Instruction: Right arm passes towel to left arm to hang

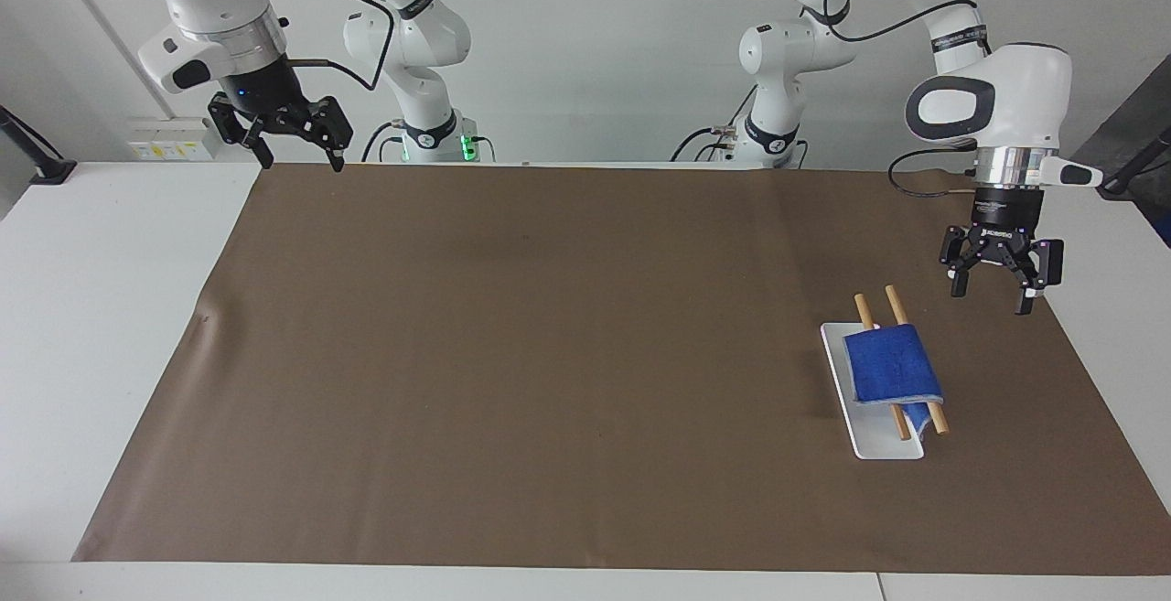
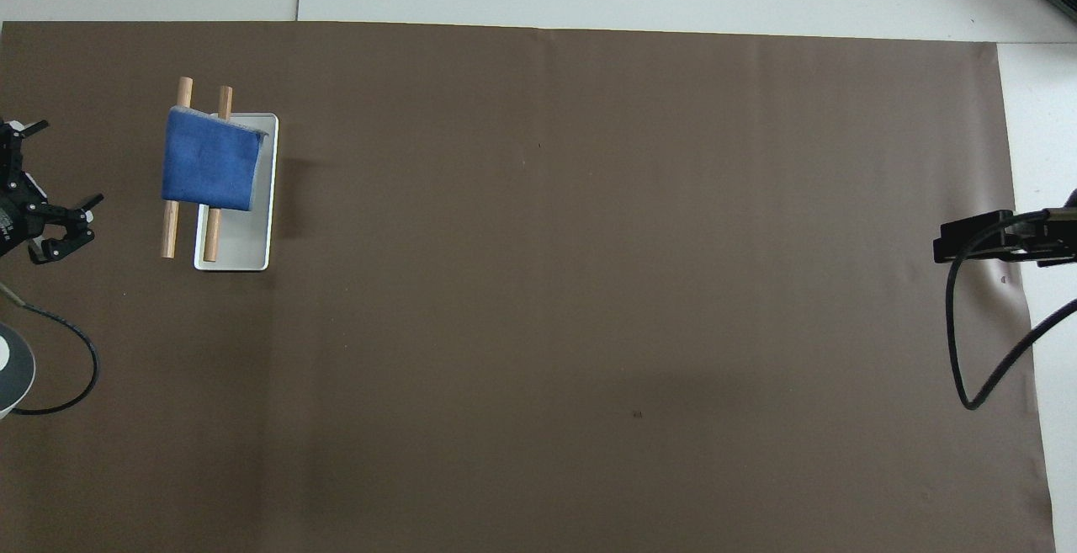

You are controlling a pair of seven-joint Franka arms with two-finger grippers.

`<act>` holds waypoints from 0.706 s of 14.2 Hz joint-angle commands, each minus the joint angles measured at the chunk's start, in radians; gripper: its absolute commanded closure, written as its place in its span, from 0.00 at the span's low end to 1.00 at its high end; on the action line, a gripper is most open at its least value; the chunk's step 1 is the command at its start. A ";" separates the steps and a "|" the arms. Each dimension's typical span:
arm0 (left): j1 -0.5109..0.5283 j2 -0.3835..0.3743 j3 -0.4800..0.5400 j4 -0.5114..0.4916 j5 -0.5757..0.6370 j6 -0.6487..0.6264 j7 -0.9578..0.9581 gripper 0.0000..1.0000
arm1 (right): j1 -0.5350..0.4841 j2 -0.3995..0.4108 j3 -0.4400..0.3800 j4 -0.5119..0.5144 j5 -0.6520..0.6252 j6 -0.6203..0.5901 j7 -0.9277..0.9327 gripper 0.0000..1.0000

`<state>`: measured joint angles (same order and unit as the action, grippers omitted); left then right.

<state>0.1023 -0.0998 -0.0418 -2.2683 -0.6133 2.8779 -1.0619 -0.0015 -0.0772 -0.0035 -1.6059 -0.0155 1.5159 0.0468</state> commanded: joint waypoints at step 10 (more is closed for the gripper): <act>-0.193 0.035 0.016 0.201 0.407 -0.353 0.744 0.00 | -0.014 0.004 0.002 0.007 0.009 -0.011 -0.001 0.00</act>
<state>-0.1124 -0.0966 -0.0401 -2.1748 -0.3170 2.6888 -0.4490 -0.0039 -0.0772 -0.0039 -1.6077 -0.0155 1.5136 0.0469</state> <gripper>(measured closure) 0.000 0.000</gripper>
